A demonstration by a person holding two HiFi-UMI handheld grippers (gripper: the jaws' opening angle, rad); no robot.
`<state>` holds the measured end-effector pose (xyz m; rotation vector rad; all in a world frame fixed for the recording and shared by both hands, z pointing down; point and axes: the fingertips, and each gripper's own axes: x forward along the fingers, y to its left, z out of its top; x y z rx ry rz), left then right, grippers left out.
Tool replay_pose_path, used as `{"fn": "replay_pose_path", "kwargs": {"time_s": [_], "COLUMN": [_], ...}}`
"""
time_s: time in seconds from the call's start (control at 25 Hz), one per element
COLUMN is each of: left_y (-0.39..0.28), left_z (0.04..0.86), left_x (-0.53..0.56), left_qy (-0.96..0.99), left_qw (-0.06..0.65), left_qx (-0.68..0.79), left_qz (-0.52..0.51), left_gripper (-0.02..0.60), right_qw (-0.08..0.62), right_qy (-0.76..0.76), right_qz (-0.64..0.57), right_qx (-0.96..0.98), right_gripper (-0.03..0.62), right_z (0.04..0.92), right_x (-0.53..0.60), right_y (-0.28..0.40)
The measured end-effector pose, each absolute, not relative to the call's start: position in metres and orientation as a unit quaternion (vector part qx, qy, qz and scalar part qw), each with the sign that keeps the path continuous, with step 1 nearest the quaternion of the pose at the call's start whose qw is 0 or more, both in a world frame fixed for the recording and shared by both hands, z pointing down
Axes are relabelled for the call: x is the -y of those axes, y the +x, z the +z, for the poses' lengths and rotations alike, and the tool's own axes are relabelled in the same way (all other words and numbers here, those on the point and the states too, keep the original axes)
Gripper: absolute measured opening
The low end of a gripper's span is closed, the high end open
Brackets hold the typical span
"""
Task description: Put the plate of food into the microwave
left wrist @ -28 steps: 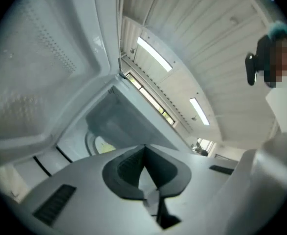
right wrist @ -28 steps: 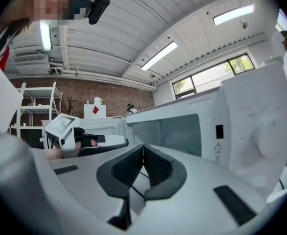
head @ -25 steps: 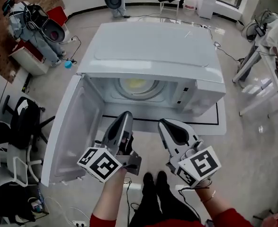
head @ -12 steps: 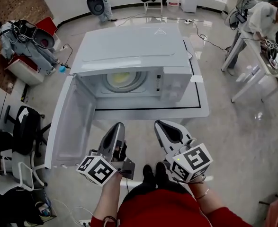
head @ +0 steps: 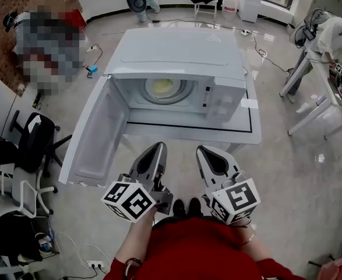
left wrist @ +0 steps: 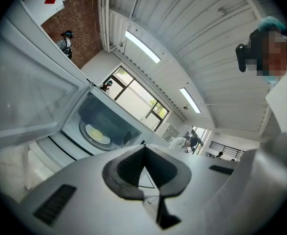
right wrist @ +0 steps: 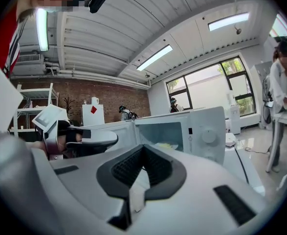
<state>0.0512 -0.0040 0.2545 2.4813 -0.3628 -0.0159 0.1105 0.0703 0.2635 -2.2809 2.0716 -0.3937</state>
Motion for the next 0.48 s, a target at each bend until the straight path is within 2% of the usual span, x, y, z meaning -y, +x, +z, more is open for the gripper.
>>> {"fn": "replay_pose_path", "kwargs": {"time_s": [0.2, 0.48], "left_y": [0.066, 0.048], "left_z": [0.248, 0.268], "left_x": [-0.009, -0.007], "left_qy": [0.940, 0.935], "left_qw": [0.315, 0.329], "left_qx": [0.130, 0.133], "left_qz": [0.001, 0.001], "left_gripper": [0.009, 0.008], "right_qw": [0.020, 0.015], "right_qy": [-0.736, -0.740], "right_qz": [-0.125, -0.118], "right_qx": [-0.665, -0.662], "right_gripper": [0.014, 0.014], "right_z": [0.255, 0.265], "right_x": [-0.078, -0.074], "right_y": [0.120, 0.109]}}
